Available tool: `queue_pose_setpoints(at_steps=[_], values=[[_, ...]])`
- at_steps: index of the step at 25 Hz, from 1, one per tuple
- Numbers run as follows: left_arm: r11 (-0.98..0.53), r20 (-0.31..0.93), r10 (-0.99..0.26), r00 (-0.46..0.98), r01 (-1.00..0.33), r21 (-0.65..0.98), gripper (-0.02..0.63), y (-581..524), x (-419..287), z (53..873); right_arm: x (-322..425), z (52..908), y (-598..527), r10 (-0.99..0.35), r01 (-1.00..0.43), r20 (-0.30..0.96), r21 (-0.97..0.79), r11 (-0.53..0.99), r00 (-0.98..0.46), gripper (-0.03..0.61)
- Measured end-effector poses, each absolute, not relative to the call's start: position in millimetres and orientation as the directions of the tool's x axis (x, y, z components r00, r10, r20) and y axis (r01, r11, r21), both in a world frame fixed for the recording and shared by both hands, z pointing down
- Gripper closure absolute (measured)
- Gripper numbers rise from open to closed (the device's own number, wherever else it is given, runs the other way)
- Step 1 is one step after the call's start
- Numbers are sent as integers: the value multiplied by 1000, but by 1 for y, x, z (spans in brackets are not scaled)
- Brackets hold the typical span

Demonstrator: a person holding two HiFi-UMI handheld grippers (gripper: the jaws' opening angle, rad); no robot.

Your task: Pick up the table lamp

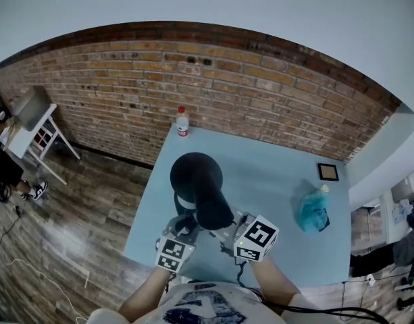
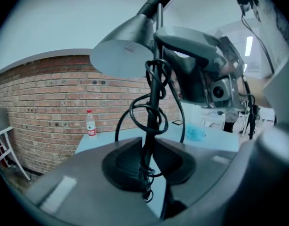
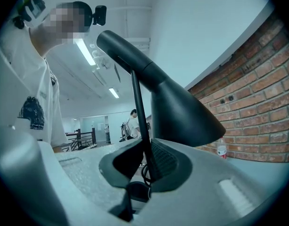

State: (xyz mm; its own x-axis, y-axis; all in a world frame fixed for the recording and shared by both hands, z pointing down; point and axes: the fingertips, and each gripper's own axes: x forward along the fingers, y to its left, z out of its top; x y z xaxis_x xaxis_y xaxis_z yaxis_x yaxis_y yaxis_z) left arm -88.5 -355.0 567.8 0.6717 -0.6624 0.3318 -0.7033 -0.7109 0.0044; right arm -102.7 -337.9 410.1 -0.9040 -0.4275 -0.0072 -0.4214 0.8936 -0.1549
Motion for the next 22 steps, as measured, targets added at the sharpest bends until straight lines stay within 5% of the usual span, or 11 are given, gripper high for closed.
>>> queue_pose_setpoints(at_steps=[22], values=[[-724, 344, -644, 684, -690, 16, 553, -352, -82, 572, -98, 413, -337, -441, -434, -9, -163, 886, -897, 532]])
